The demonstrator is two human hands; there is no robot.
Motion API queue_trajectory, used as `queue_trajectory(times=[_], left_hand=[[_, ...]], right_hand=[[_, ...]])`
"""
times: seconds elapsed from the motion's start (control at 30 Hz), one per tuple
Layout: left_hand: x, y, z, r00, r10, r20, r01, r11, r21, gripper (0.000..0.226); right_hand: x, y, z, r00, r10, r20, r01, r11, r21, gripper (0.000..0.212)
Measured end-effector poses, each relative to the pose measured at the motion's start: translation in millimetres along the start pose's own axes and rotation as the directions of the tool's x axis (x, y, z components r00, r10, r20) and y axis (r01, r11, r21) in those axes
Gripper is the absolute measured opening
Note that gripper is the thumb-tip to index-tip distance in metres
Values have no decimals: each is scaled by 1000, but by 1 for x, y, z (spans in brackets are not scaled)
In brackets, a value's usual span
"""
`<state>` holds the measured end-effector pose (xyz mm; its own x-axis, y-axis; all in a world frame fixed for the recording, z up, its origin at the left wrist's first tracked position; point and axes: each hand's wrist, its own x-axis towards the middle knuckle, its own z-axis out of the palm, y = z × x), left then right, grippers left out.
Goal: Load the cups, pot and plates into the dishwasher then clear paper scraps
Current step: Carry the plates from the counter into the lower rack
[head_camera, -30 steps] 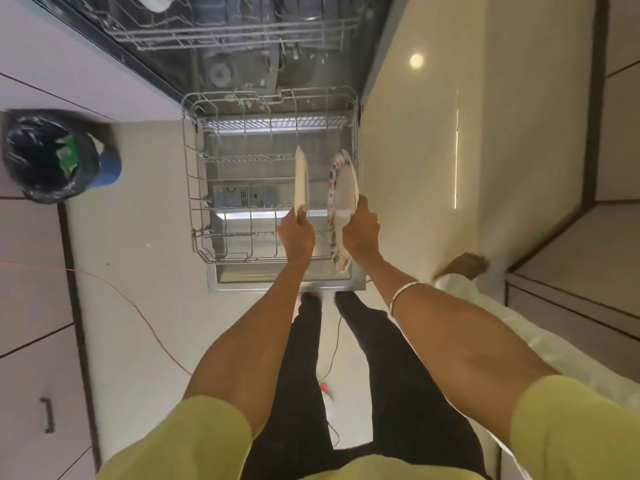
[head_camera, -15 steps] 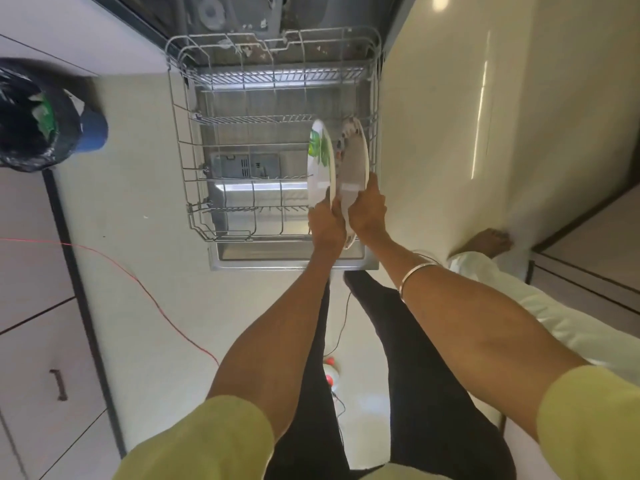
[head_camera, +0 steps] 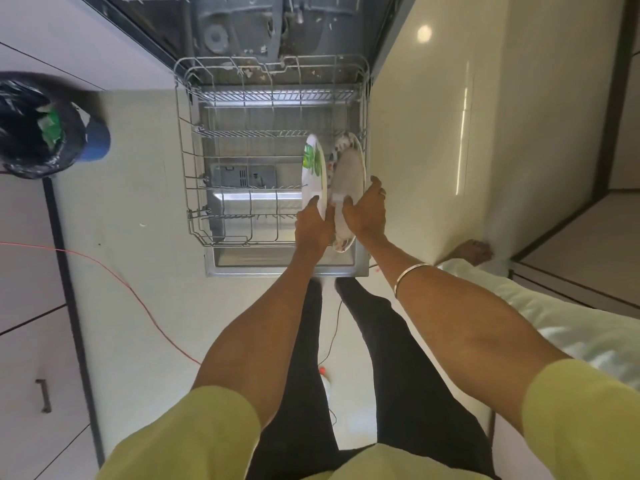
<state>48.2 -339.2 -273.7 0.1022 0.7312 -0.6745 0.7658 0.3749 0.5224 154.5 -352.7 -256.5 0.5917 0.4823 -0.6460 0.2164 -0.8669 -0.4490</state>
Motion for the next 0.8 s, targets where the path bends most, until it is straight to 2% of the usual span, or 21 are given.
queue_trajectory(times=[0.2, 0.3, 0.47, 0.7, 0.8], left_hand=[[-20, 8, -21, 1000, -2, -28, 3, 999, 34, 59], [-36, 18, -38, 997, 63, -46, -61, 997, 55, 50], [-68, 39, -69, 985, 137, -104, -129, 989, 72, 52], [-115, 68, -111, 965, 215, -153, -191, 969, 159, 48], [-138, 69, -125, 956, 222, -191, -195, 969, 151, 43]], right_hand=[[-10, -15, -21, 996, -67, -51, 64, 996, -59, 74], [-25, -22, -36, 989, -131, -74, 124, 988, -94, 72], [-62, -47, -60, 979, -189, -82, 182, 979, -89, 63], [-119, -94, -86, 941, -338, 3, 335, 932, -141, 37], [-145, -109, -98, 935, -350, 58, 354, 920, -168, 39]])
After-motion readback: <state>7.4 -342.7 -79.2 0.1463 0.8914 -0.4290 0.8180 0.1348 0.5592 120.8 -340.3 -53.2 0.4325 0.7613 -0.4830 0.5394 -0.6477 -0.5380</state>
